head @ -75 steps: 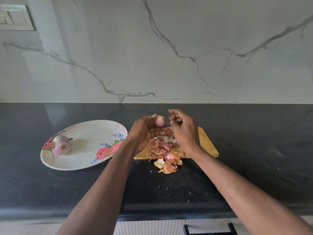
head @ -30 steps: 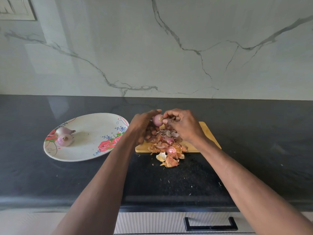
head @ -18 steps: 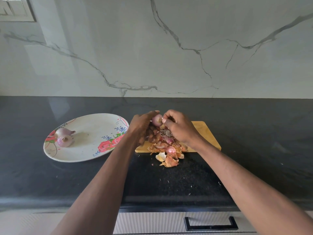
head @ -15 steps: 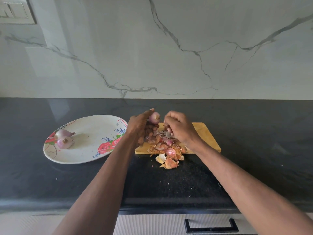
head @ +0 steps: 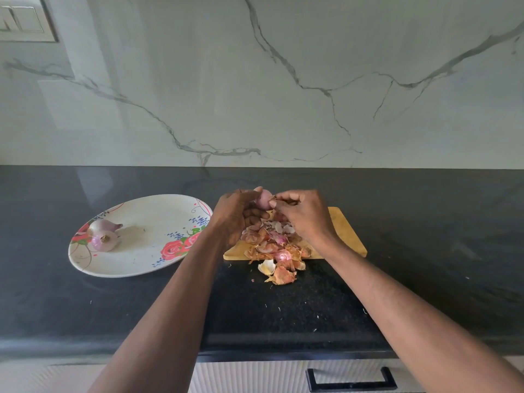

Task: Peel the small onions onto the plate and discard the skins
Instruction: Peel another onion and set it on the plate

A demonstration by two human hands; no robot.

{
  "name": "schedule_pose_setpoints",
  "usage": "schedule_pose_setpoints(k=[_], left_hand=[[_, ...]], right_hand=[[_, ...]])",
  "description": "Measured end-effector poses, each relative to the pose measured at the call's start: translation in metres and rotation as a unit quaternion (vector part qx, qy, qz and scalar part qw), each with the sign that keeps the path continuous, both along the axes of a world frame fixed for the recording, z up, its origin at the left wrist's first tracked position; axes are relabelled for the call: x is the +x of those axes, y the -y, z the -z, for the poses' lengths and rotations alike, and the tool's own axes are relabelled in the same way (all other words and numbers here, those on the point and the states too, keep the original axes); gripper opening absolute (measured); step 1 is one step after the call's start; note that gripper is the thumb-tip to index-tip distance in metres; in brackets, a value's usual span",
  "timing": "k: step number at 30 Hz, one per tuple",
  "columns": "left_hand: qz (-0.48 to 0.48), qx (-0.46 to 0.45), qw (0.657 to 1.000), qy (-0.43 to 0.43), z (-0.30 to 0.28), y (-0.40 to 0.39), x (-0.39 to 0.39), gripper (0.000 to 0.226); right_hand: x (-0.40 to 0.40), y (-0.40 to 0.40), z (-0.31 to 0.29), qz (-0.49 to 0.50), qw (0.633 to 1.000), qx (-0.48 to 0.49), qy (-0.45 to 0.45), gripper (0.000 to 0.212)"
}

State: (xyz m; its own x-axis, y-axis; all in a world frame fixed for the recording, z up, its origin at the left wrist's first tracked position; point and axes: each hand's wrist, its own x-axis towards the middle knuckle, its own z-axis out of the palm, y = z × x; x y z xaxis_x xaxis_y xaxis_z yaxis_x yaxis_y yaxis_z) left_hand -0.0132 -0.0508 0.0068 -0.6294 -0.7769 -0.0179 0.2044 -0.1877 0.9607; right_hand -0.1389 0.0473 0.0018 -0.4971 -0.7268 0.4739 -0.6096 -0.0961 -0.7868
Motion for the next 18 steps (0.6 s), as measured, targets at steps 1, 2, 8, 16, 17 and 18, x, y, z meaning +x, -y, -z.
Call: schedule_pose_setpoints(k=[1, 2, 8, 16, 17, 18], left_hand=[[0.007, -0.006, 1.0, -0.005, -0.0002, -0.0007, -0.0004, 0.012], [0.012, -0.009, 1.0, -0.01, -0.0001, -0.0013, -0.0009, 0.01], [0.034, -0.013, 0.999, -0.037, 0.0002, -0.0044, -0.0019, 0.014], [0.033, 0.015, 0.997, -0.063, -0.0001, -0.0048, -0.003, 0.013], [0.033, 0.016, 0.997, -0.069, -0.0002, -0.0055, -0.0029, 0.012], [0.034, 0.017, 0.996, -0.075, -0.0002, -0.0059, -0.0027, 0.012]], right_hand=[[-0.0006, 0.0009, -0.0001, 0.006, 1.0, 0.0, 0.008, 0.015], [-0.0012, 0.0018, 0.0002, 0.012, 1.0, 0.0, 0.014, 0.013], [-0.0016, 0.0055, 0.0046, 0.013, 0.999, 0.002, 0.03, 0.011], [-0.0009, 0.0046, 0.0091, 0.022, 0.999, 0.018, -0.037, 0.011], [-0.0011, 0.0048, 0.0091, 0.027, 0.998, 0.023, -0.048, 0.01], [-0.0008, 0.0046, 0.0092, 0.028, 0.998, 0.026, -0.054, 0.009]])
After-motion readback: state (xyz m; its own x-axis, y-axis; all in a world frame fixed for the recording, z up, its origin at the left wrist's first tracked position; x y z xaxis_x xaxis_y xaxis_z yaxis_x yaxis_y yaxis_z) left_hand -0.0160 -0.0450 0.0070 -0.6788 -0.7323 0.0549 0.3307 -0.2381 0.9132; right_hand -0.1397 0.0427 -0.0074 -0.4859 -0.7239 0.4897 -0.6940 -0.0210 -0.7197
